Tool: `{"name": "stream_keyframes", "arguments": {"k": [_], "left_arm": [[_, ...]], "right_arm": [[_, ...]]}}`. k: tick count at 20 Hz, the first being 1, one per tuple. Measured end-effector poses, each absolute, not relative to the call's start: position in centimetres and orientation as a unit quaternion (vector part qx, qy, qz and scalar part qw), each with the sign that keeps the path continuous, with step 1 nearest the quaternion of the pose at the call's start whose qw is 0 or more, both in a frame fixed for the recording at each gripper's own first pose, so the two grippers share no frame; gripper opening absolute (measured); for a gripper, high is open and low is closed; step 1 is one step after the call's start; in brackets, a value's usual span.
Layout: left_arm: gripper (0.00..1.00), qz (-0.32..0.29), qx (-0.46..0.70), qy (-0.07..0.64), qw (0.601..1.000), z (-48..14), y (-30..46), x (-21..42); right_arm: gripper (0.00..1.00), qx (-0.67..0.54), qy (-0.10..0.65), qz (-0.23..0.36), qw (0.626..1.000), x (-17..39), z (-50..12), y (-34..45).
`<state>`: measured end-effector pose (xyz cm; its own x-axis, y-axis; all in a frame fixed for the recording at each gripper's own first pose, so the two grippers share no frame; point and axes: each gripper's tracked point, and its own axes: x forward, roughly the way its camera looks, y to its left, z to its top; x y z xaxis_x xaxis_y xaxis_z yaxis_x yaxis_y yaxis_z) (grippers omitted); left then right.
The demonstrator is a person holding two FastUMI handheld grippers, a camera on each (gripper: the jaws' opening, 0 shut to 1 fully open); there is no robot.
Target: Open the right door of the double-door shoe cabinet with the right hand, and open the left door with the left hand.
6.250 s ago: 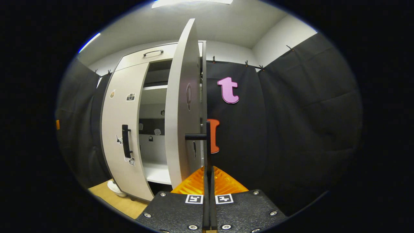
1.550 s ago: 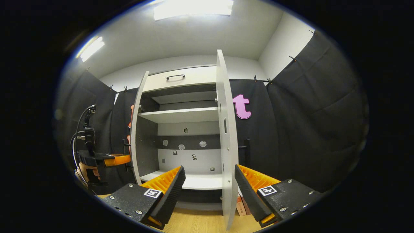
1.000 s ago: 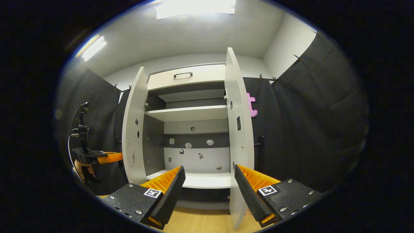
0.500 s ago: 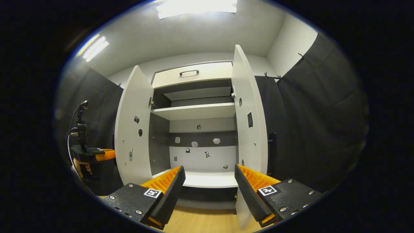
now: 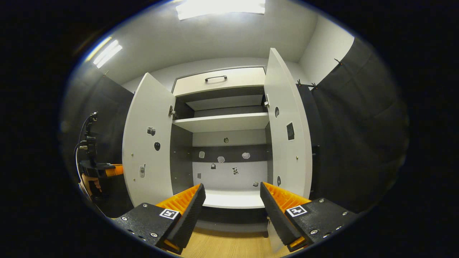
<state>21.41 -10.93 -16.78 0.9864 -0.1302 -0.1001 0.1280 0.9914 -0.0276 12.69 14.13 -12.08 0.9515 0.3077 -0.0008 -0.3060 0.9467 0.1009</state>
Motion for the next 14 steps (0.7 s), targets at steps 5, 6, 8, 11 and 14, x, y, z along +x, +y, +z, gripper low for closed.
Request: {"name": "stream_keyframes", "arguments": {"k": [5, 6, 8, 11, 14], "left_arm": [[0.03, -0.092, -0.028, 0.052, 0.994, -16.8, -11.8, 21.2], [0.03, -0.093, -0.027, 0.052, 0.994, -16.8, -11.7, 21.2], [0.03, -0.095, -0.027, 0.053, 0.994, -16.9, -11.8, 21.1], [0.03, -0.089, -0.02, 0.059, 0.994, -16.9, -11.4, 20.5], [0.03, -0.082, -0.024, 0.046, 0.995, -16.4, -11.3, 20.4]], "right_arm": [[0.93, 0.052, 0.011, 0.162, 0.985, 13.0, -12.3, 15.1], [0.93, 0.051, 0.013, 0.163, 0.985, 13.0, -12.4, 15.3], [0.93, 0.049, 0.018, 0.163, 0.985, 13.2, -12.8, 15.4], [0.93, 0.054, 0.027, 0.159, 0.985, 13.6, -13.2, 15.1], [0.93, 0.057, 0.029, 0.152, 0.986, 14.1, -13.1, 14.6]]}}
